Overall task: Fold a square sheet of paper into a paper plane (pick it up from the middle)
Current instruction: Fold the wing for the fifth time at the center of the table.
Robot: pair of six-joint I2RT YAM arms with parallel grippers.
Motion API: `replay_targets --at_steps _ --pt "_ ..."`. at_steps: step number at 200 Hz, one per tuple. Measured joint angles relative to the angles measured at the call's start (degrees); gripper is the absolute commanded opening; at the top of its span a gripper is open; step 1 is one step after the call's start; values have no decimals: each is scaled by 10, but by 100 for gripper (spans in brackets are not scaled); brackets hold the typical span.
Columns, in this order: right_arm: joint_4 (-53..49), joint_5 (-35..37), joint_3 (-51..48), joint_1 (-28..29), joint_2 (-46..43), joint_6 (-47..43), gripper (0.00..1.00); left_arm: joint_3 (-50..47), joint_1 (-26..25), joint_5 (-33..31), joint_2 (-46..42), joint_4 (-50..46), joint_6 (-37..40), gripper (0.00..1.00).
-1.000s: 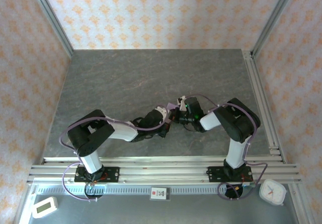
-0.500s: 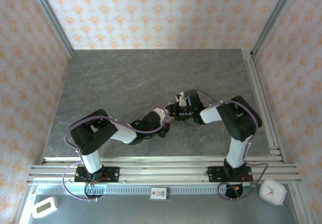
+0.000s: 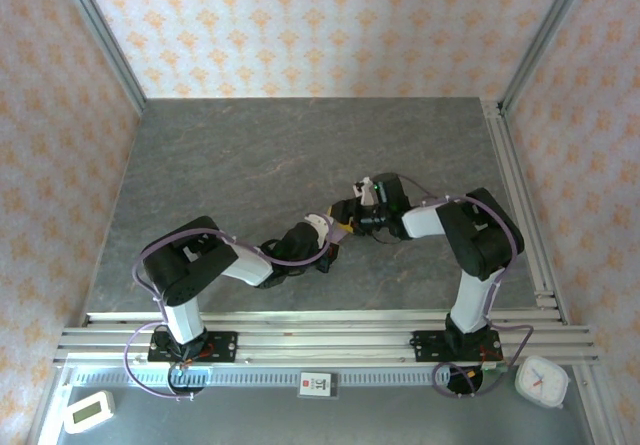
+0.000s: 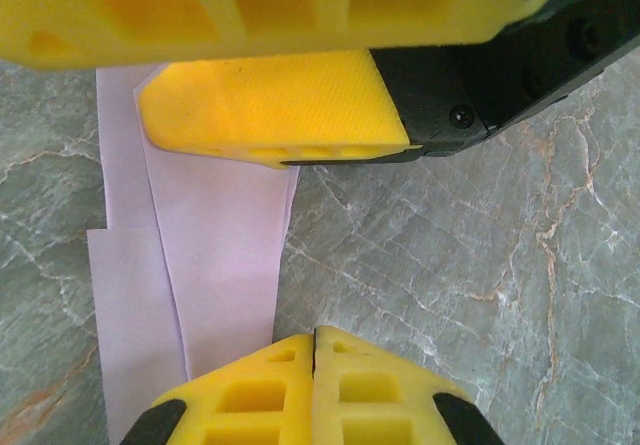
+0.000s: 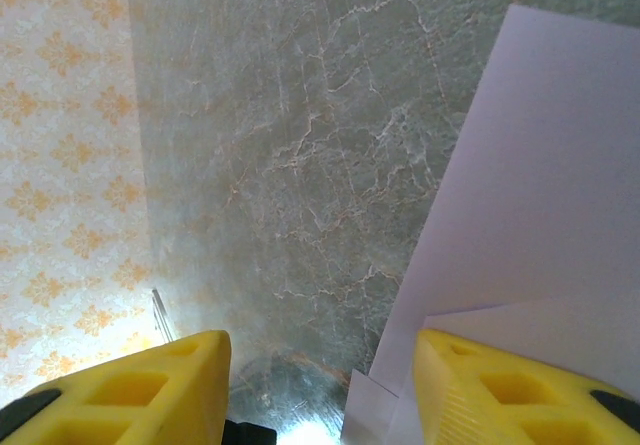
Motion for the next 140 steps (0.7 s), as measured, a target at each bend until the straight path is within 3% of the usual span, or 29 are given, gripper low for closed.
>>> replay_targets --at_steps 140 --pt "-10 -19 2 -110 -6 -2 59 -2 0 2 15 32 -4 0"
